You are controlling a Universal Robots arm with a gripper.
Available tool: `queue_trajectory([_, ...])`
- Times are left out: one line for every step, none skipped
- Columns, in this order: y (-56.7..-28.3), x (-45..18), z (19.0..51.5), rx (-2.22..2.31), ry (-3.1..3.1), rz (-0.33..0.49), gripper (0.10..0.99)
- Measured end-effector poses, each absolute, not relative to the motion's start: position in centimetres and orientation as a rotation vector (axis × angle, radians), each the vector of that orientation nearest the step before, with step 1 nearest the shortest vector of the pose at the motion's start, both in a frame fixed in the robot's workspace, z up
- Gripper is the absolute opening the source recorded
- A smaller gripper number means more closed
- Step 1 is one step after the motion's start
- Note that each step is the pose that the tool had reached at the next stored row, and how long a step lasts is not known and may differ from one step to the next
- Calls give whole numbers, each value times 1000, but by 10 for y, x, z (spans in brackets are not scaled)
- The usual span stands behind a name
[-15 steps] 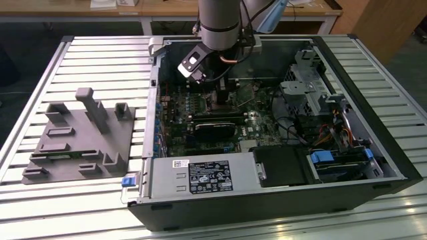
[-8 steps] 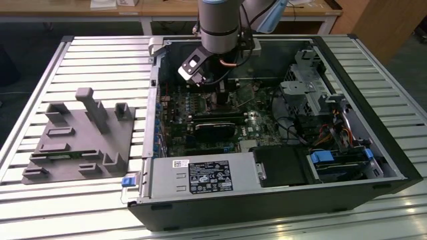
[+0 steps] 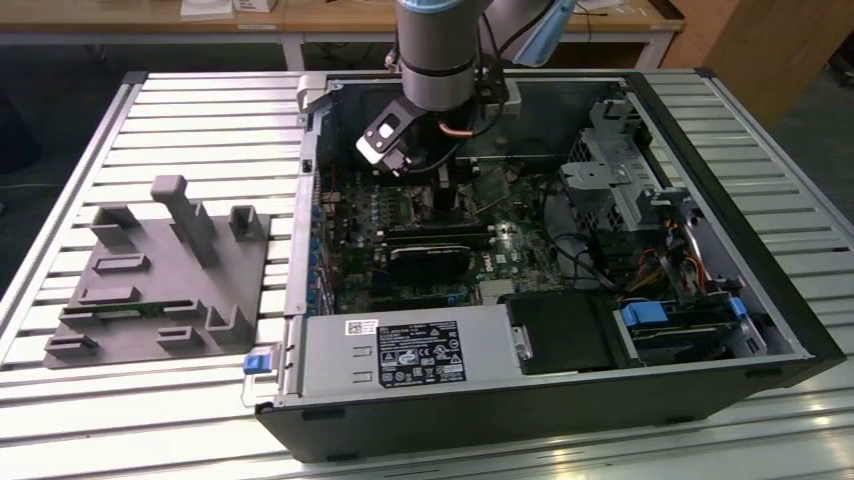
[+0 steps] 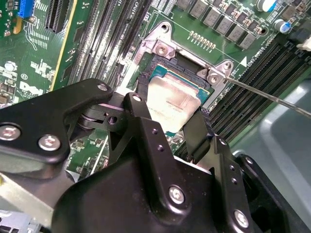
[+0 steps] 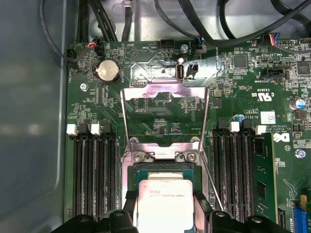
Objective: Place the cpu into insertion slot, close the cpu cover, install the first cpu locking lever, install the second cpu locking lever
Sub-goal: 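Place the cpu into insertion slot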
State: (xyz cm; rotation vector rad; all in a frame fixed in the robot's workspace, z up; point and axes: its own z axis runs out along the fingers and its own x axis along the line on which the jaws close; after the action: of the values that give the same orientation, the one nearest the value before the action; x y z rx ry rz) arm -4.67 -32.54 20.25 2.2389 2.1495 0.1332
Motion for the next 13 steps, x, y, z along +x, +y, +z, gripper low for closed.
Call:
queue_trajectory([-325, -47, 202, 2239, 2149, 133, 541])
queue_trajectory([-325, -47, 201, 2240, 2148, 133, 541])
queue_trajectory([-325, -47, 201, 2240, 2148, 133, 541])
queue_trajectory([-325, -47, 200, 2240, 2148, 133, 541])
queue_trajectory([-325, -47, 199, 2241, 2147, 133, 541])
queue_trajectory([-325, -47, 199, 2241, 2147, 133, 541])
queue_trajectory([-325, -47, 199, 2241, 2147, 133, 541])
queue_trajectory([-325, -47, 199, 2241, 2147, 132, 541])
queue_trajectory([-325, -47, 199, 2241, 2147, 132, 541])
queue_trajectory([-325, -47, 198, 2241, 2147, 132, 541])
queue_trajectory([-325, -47, 198, 2241, 2147, 133, 541])
queue_trajectory([-325, -47, 198, 2241, 2147, 133, 541])
queue_trajectory([-325, -47, 197, 2241, 2147, 133, 541])
